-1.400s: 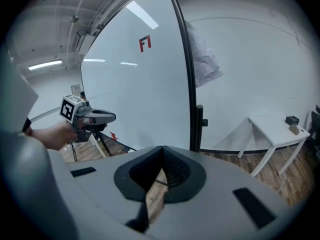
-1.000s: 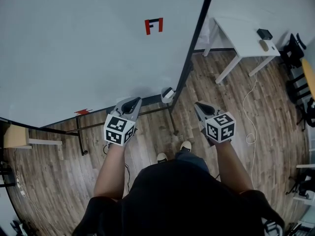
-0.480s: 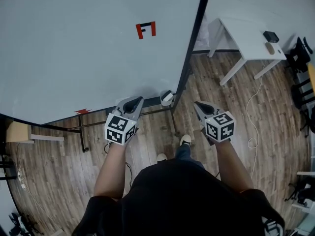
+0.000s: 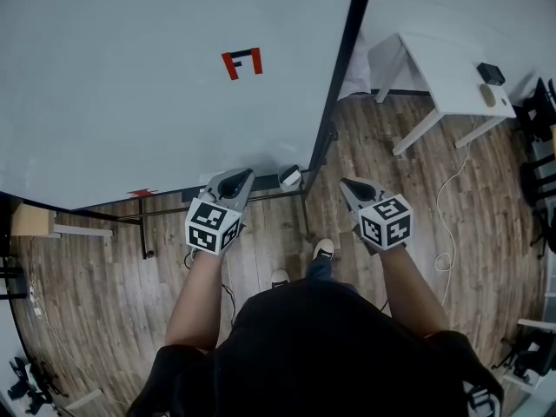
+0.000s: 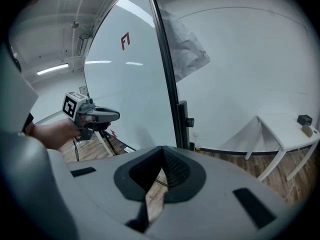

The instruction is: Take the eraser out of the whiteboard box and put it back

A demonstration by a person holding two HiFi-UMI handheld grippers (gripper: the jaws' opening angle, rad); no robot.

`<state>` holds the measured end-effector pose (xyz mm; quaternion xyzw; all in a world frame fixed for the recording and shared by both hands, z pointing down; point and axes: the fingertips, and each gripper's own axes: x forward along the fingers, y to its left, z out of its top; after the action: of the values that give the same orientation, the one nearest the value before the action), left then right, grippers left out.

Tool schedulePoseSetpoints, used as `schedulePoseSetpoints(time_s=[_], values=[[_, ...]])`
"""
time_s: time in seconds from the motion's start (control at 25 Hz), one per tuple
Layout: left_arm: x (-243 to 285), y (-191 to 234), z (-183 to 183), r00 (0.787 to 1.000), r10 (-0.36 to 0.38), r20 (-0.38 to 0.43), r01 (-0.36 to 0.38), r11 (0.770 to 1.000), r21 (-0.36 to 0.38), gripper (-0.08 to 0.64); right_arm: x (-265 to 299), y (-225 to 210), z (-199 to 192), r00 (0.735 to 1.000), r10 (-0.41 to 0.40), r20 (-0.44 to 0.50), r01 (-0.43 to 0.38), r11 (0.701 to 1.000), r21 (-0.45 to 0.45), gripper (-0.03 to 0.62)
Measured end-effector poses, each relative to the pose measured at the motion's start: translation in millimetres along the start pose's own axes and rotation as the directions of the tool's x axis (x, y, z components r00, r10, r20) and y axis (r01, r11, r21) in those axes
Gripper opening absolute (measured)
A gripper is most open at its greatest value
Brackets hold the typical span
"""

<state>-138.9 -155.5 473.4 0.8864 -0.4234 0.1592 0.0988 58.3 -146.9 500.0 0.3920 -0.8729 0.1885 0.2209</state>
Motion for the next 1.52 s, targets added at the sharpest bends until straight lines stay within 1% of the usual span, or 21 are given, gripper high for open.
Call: schedulePoseSetpoints(time_s=[0.44,0.76,1.0,1.2,1.52], values=[[22,6,-4,0.999,0.039,-0.021,-0.039,0.999,-0.027,0.012,26,-20,3,0.997,0.063,-0.036,-0.064,0.998,-0.018,-0.006],[35,6,-9,0.998,0.045,-0.042,-0.046,0.998,-0.032,0.012,37,-29,-1,0.994,0.090,-0.062,-0.092,0.995,-0.027,-0.006],[46,2,-20,0.997,0.023,-0.075,-0.027,0.999,-0.042,0.012,41,-38,-7,0.992,0.102,-0.074,-0.104,0.994,-0.018,-0.006],[57,-8,-29,0.994,-0.013,-0.107,0.008,0.999,-0.050,0.012,43,-43,-12,0.991,0.109,-0.081,-0.111,0.994,-0.014,-0.006],[80,-21,-38,0.989,-0.064,-0.134,0.057,0.997,-0.051,0.014,44,-51,-23,0.988,0.116,-0.105,-0.118,0.993,-0.008,-0.006]])
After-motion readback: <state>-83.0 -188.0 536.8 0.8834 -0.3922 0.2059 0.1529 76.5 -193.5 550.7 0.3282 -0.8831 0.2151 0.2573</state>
